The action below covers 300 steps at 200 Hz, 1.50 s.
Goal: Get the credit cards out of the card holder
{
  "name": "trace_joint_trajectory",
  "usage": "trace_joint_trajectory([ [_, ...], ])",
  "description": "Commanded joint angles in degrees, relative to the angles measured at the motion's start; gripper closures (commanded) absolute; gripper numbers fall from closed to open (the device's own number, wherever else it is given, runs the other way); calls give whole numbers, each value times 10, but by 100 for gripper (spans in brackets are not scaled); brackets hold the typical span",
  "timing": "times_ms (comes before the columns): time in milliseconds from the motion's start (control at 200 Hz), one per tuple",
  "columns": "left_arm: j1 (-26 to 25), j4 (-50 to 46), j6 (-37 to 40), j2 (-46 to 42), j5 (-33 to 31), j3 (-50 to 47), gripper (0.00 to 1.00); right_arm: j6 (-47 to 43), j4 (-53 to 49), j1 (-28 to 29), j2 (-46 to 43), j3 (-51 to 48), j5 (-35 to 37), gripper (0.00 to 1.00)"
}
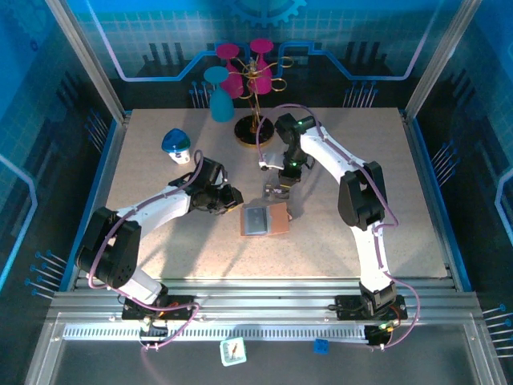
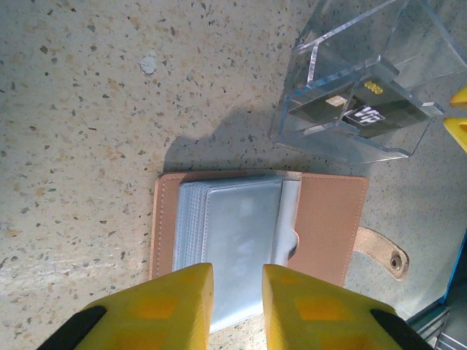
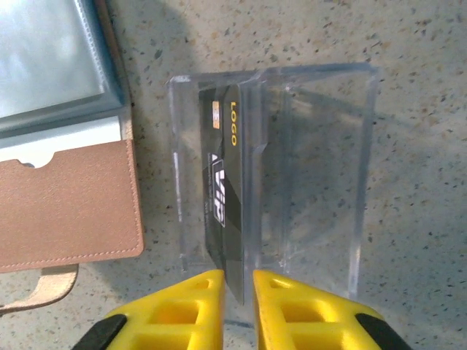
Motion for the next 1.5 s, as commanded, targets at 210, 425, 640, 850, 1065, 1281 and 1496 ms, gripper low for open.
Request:
trace_joint_trajectory([
  [210, 5, 10, -10, 1, 17, -10, 75, 27, 58, 5, -51, -38, 14, 76],
  [425, 5, 16, -12, 7, 20, -6, 75, 50, 151, 18, -78, -113, 50, 72],
  [640, 5, 24, -15, 17, 28, -1, 75, 60, 244, 25, -101, -178, 74, 69],
  [850, 5, 28, -18, 20, 30, 0, 75, 50, 282, 26, -99, -206, 86, 67],
  [1065, 5, 28, -21, 18, 29, -2, 75, 41, 283, 25, -107, -210, 80, 68],
  [1281, 4, 30, -22, 18, 28, -1, 75, 42, 263, 25, -138, -213, 65, 67],
  [1496, 0, 25, -16, 26, 32, 9, 75, 87, 245, 28, -189, -231, 20, 67],
])
